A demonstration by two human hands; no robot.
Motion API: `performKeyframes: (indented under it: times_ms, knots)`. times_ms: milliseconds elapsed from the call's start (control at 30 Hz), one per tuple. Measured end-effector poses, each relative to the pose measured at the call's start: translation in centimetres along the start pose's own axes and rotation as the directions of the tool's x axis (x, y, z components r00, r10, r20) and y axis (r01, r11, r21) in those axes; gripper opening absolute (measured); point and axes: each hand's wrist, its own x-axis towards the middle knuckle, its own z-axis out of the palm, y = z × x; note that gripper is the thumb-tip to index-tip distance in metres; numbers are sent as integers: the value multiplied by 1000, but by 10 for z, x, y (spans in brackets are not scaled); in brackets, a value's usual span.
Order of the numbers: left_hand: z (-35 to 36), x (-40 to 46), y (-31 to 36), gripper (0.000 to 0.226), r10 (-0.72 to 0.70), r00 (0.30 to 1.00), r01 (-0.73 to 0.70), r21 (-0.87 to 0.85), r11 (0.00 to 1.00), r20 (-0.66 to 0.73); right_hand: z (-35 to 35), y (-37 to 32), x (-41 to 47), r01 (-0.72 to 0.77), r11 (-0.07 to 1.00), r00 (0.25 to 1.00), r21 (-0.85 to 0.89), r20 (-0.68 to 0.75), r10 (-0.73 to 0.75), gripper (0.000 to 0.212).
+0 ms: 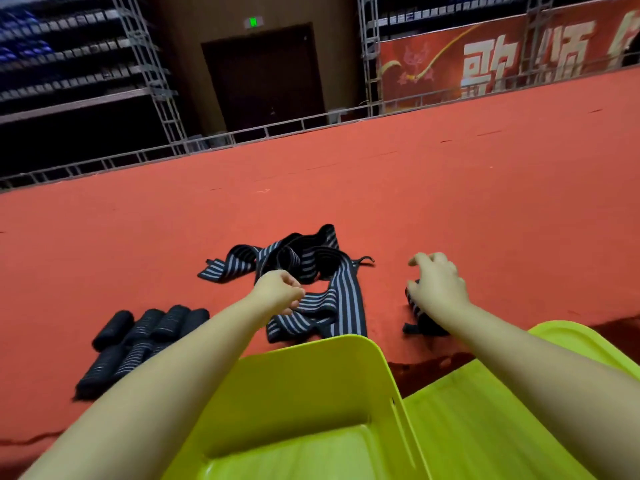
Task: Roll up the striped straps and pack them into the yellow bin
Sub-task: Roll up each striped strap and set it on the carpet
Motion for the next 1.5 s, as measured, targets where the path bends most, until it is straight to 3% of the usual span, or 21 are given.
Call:
performKeyframes:
  times_ms: [133,267,333,467,633,800,933,1067,1167,1267,1367,1433,1500]
  knots:
    - [-25,-11,-22,11,-65,997,63,-42,997,-41,14,-42,1,100,984,983,147,140,-120,41]
    - [-26,-20,-32,4,-59,998,60,-143,988,8,43,-65,10,-50,984,933,170,360,-15,55]
    - [-22,-24,-34,2,-35,999,41,-181,983,39,58,-67,15,-141,972,917,187,394,57,58]
    - [-17,-27,-33,3,2,995,20,-225,974,95,81,-61,22,-278,922,914,270,370,167,58]
    - [-8,-26,-30,4,-9,992,46,-288,957,128,100,-58,24,-322,835,931,446,312,192,50]
    - [-3,-27,-24,14,-35,990,84,-381,921,134,76,-69,20,-125,718,988,685,155,23,54]
    - [3,-25,-9,24,-67,979,150,-460,875,192,29,-75,23,6,660,1000,751,11,-22,66]
    - [12,-23,11,40,-93,956,254,-621,741,280,-10,-83,15,133,601,989,788,-69,-130,72]
    - [15,-22,22,48,-107,923,354,-709,610,369,-27,-93,-3,165,519,972,839,-49,-229,74]
    - [13,-29,33,36,-68,904,398,-774,493,422,-41,-95,-23,156,460,945,874,3,-326,73]
    - [9,-37,39,16,-73,925,365,-822,437,372,-48,-89,-38,102,438,920,893,83,-384,72]
    - [5,-35,38,6,-117,959,281,-810,514,259,-48,-81,-44,67,456,918,887,124,-376,72]
    - [-1,-33,37,33,-139,987,151,-788,597,84,-47,-76,-46,46,489,928,871,144,-344,73]
